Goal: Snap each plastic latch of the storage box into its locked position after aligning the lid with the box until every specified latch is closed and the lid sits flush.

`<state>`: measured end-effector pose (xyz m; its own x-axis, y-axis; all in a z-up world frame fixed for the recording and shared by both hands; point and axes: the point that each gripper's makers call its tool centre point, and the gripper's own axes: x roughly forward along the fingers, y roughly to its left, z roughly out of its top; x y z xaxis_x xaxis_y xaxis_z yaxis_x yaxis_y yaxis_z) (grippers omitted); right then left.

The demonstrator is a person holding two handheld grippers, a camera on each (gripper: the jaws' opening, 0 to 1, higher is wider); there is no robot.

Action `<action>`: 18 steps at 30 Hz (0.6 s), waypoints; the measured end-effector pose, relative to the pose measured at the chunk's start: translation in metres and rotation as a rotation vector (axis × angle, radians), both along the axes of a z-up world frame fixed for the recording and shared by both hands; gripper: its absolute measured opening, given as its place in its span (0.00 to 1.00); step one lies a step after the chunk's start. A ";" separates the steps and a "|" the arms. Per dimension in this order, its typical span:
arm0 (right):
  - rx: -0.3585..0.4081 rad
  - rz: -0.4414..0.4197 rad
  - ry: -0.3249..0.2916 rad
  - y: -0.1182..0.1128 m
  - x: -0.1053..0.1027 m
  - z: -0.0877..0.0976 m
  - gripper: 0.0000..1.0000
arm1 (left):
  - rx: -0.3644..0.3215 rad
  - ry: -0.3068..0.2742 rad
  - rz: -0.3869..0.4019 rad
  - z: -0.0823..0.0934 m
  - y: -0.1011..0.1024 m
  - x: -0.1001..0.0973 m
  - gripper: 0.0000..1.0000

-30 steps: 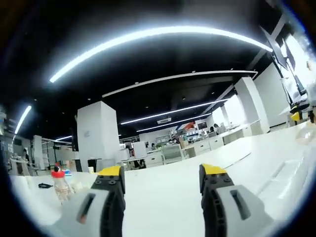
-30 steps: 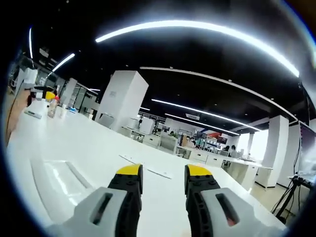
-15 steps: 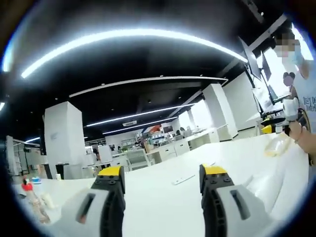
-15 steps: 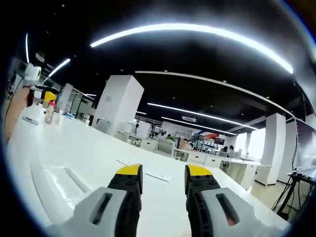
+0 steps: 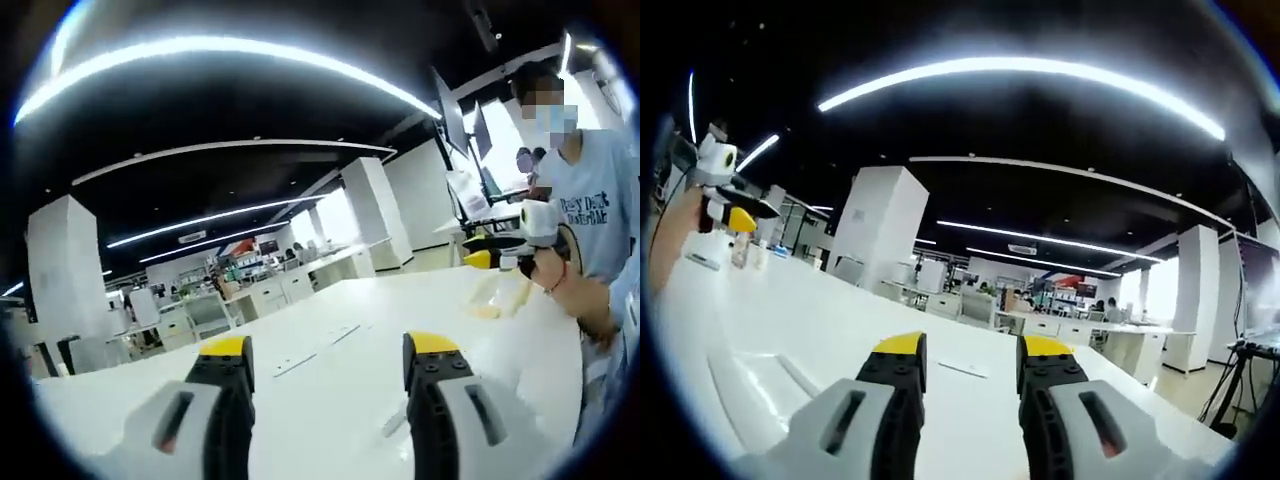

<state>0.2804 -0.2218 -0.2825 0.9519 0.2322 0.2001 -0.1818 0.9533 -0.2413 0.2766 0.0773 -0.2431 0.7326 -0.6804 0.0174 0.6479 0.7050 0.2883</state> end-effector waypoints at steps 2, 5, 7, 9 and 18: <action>-0.001 -0.012 -0.006 -0.002 -0.001 0.001 0.35 | 0.033 0.011 -0.024 -0.003 -0.010 0.001 0.61; 0.015 -0.012 -0.013 -0.003 -0.001 0.002 0.35 | 0.063 0.044 -0.092 -0.012 -0.035 -0.003 0.59; 0.023 -0.011 -0.008 -0.004 -0.001 0.001 0.35 | 0.073 0.058 -0.120 -0.015 -0.045 -0.004 0.59; 0.025 -0.012 -0.002 -0.004 0.000 -0.001 0.36 | 0.094 0.064 -0.131 -0.018 -0.053 -0.003 0.59; 0.021 -0.032 -0.018 -0.004 -0.004 0.001 0.36 | 0.171 0.096 -0.228 -0.025 -0.095 -0.003 0.58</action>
<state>0.2768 -0.2261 -0.2812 0.9550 0.1968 0.2221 -0.1464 0.9635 -0.2240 0.2734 -0.0180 -0.2679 0.5531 -0.8149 -0.1736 0.8143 0.4846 0.3196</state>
